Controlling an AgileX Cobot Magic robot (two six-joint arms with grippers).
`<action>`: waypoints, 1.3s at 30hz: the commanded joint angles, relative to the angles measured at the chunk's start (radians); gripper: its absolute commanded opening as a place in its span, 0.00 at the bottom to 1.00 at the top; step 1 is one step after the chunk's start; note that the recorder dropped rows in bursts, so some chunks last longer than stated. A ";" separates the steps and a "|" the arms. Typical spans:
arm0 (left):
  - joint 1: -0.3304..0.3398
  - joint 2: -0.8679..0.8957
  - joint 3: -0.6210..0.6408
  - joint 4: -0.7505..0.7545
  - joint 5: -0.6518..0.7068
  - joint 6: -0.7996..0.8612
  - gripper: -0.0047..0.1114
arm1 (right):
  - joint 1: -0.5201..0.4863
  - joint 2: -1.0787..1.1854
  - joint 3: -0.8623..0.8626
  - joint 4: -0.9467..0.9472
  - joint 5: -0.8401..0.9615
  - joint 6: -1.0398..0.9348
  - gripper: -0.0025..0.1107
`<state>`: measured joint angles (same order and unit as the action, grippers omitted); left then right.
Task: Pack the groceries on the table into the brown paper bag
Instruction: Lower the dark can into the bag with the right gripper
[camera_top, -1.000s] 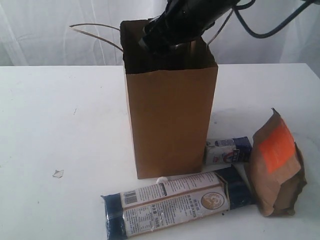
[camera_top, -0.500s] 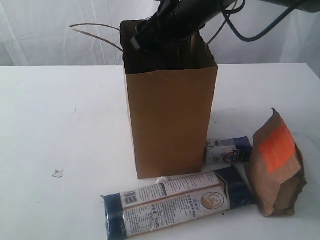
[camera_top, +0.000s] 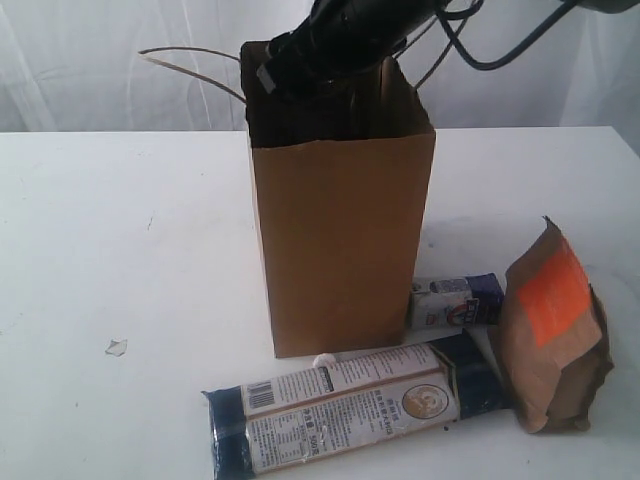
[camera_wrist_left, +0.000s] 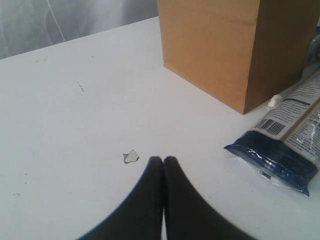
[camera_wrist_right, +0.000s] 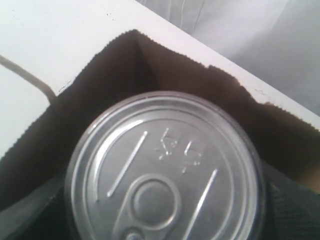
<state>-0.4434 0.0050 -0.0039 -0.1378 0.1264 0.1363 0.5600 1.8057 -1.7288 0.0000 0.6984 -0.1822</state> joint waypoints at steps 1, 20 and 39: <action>0.001 -0.005 0.004 -0.004 0.005 -0.003 0.04 | -0.003 -0.014 -0.039 0.008 -0.032 0.003 0.02; 0.001 -0.005 0.004 -0.004 0.005 -0.003 0.04 | -0.003 0.025 -0.054 0.087 0.047 0.003 0.30; 0.001 -0.005 0.004 -0.004 0.005 -0.003 0.04 | -0.003 -0.030 -0.054 0.081 0.071 0.003 0.72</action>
<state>-0.4434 0.0050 -0.0039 -0.1378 0.1264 0.1363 0.5600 1.7904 -1.7706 0.0807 0.7856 -0.1822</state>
